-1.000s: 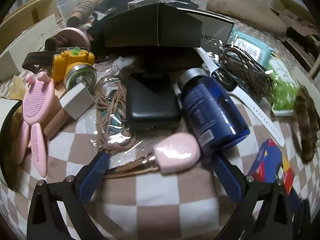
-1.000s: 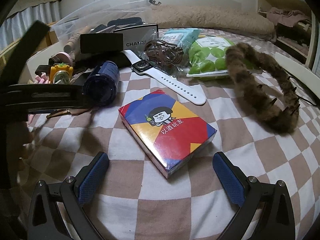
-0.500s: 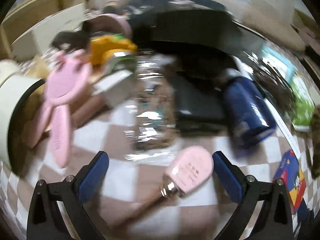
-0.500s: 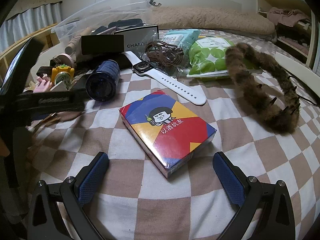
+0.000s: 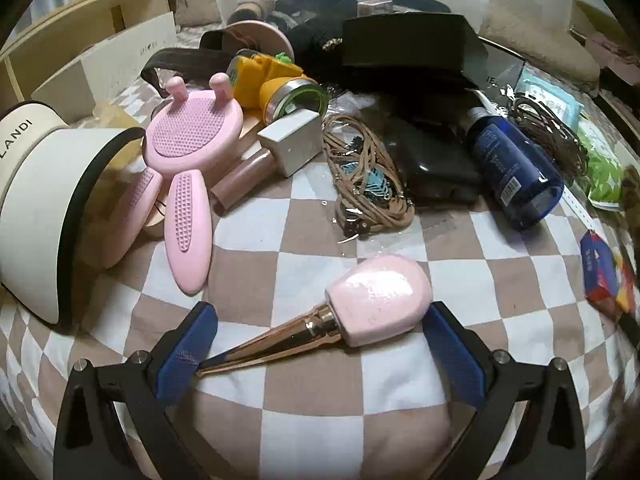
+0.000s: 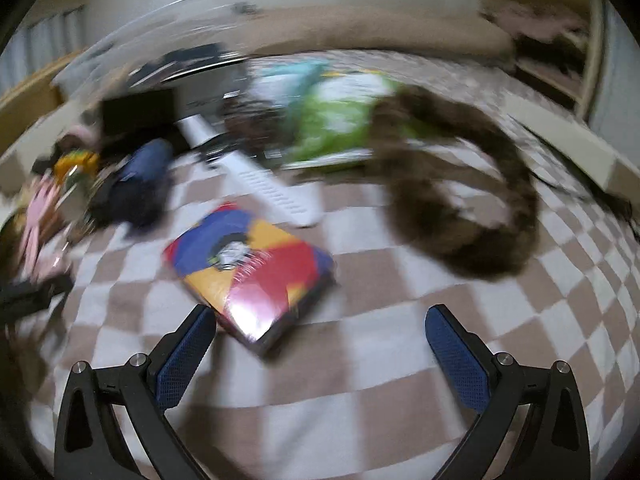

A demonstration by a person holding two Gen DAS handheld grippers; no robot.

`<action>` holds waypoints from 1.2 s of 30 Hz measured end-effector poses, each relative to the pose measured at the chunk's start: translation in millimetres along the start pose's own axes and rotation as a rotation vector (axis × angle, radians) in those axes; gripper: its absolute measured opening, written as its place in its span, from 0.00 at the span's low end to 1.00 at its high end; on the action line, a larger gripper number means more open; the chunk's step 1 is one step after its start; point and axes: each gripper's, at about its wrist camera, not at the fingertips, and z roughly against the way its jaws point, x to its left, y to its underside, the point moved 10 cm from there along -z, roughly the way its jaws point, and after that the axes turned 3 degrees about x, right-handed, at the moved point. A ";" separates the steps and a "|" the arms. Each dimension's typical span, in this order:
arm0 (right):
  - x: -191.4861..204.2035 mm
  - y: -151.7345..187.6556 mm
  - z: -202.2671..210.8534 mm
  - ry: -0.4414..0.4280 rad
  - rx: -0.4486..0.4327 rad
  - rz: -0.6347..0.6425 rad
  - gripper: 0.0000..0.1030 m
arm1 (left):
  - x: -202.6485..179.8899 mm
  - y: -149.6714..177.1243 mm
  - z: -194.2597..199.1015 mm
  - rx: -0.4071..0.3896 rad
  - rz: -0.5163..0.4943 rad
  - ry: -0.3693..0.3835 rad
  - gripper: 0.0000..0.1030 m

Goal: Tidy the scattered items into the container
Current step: 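Close the left tool on the brush handle while the right tool grips the colourful box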

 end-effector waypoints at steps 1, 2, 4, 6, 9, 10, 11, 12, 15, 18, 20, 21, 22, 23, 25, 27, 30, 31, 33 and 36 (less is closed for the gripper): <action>-18.2 -2.9 -0.4 0.029 0.005 -0.047 1.00 | -0.1 -0.2 -0.4 -0.007 -0.004 -0.006 1.00; -31.4 -4.9 -0.2 0.050 0.004 -0.082 1.00 | -0.4 -0.7 -1.2 -0.007 -0.010 -0.014 1.00; -59.0 -7.3 2.2 0.073 0.000 -0.181 1.00 | -0.2 -2.4 -3.2 0.000 -0.012 -0.017 1.00; -69.3 -8.4 5.9 0.044 -0.006 -0.238 1.00 | 1.4 -4.2 -5.5 0.004 0.001 -0.002 1.00; -51.5 -14.2 13.2 -0.041 -0.035 -0.176 1.00 | 2.1 -6.5 -6.1 -0.005 0.007 -0.009 1.00; -38.7 -15.9 17.6 -0.063 -0.057 -0.129 1.00 | 2.2 -7.1 -6.2 -0.009 0.009 -0.015 1.00; -29.6 -16.7 20.1 -0.081 -0.067 -0.096 1.00 | 2.5 -7.8 -6.3 -0.013 0.012 -0.022 1.00; -18.1 -17.1 21.0 -0.099 -0.069 -0.056 1.00 | 2.6 -8.3 -6.5 -0.013 0.016 -0.027 1.00; 14.2 -18.2 13.9 -0.111 -0.044 0.068 1.00 | 0.7 -8.0 -6.1 -0.014 0.034 -0.036 1.00; 33.3 -21.3 3.9 -0.106 -0.019 0.145 1.00 | 0.8 -1.7 -3.3 -0.021 0.049 -0.030 1.00; 31.6 -26.9 -5.1 -0.079 -0.006 0.150 1.00 | 1.5 -2.5 -3.7 -0.024 0.060 -0.013 1.00; 29.3 -29.9 -9.7 -0.063 -0.001 0.145 1.00 | 1.7 -3.0 -4.2 -0.023 0.063 -0.004 1.00; 27.1 -33.0 -14.2 -0.046 0.007 0.135 1.00 | 1.8 -3.6 -4.9 -0.019 0.065 0.002 1.00; 27.0 -35.3 -19.2 -0.056 0.018 0.122 1.00 | 1.6 -4.6 -5.6 -0.015 0.064 0.005 1.00; 28.9 -34.9 -27.0 -0.074 0.047 0.108 1.00 | 1.2 -6.7 -7.5 -0.007 0.065 0.007 1.00; 33.2 -30.5 -33.9 -0.102 0.081 0.099 1.00 | 1.0 -9.2 -9.2 0.000 0.072 0.006 1.00; 34.2 -28.5 -35.6 -0.097 0.080 0.095 1.00 | 1.6 -13.7 -9.8 0.000 0.111 0.008 1.00; 34.1 -27.8 -35.6 -0.099 0.076 0.093 1.00 | 2.1 -15.4 -9.7 0.000 0.133 0.012 1.00; 34.0 -27.4 -35.3 -0.103 0.066 0.094 1.00 | 2.9 -18.5 -9.2 0.003 0.180 0.024 1.00; 34.9 -26.5 -36.3 -0.104 0.057 0.098 1.00 | 3.0 -22.8 -9.5 0.011 0.235 0.031 1.00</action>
